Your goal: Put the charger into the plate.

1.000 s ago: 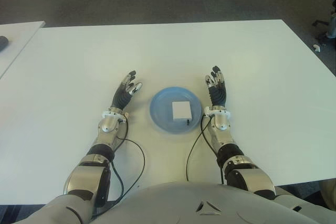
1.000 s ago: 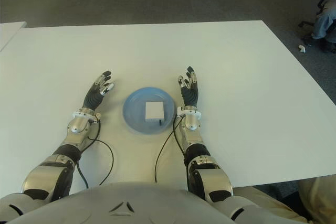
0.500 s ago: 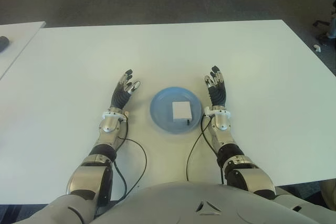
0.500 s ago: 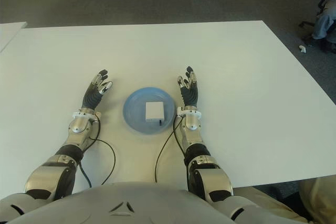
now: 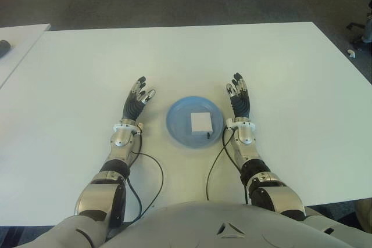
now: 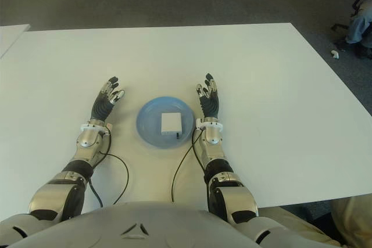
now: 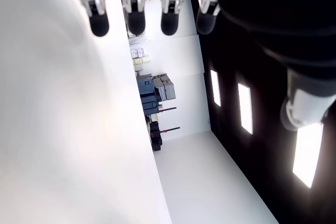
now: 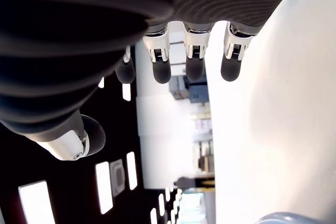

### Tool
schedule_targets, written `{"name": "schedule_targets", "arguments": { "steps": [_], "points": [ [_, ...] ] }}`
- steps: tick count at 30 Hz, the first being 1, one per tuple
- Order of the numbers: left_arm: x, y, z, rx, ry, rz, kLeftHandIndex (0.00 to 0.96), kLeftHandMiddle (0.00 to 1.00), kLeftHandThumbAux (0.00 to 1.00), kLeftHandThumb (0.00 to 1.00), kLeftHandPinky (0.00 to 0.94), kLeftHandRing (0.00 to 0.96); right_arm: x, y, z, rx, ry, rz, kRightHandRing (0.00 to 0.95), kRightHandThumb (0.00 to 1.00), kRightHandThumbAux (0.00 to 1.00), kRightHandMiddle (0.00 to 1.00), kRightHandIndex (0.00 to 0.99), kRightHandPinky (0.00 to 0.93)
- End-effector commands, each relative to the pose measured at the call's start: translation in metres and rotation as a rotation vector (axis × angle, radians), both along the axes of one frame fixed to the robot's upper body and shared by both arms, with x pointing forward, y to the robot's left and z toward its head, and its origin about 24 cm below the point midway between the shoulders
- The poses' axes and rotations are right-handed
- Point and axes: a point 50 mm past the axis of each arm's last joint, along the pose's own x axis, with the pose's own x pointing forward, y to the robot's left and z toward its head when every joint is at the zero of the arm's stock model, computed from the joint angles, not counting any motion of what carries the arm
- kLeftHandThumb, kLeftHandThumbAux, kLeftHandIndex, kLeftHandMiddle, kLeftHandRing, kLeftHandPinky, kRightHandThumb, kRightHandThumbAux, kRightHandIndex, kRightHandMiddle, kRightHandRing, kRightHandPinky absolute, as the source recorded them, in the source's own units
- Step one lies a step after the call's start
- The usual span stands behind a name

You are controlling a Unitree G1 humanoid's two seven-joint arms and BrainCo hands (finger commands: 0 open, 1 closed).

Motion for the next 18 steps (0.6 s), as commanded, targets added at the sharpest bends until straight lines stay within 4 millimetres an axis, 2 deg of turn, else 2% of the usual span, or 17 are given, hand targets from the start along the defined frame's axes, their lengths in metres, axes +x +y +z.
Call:
{"name": "schedule_targets", "arguments": {
  "steps": [1, 8, 18],
  "points": [
    [-0.0630, -0.0301, -0.0583, -0.130, 0.286, 0.072, 0.000, 0.000, 0.498, 0.037, 0.000, 0.000, -0.0987, -0.0252, -0.0945, 0.011, 0.552, -0.089, 0.000, 0.104, 0.510, 0.000, 0.000, 0.000],
    [-0.0678, -0.0322, -0.0603, -0.167, 0.283, 0.145, 0.000, 0.000, 0.492, 0.048, 0.000, 0.000, -0.0986, -0.0258, -0.0952, 0.008, 0.564, -0.075, 0.000, 0.098, 0.503, 0.000, 0.000, 0.003],
    [-0.0639, -0.0393, -0.0606, -0.225, 0.294, 0.121, 0.000, 0.000, 0.481, 0.067, 0.000, 0.000, -0.0989, -0.0251, -0.0954, 0.013, 0.567, -0.064, 0.000, 0.100, 0.503, 0.000, 0.000, 0.000]
  ]
}}
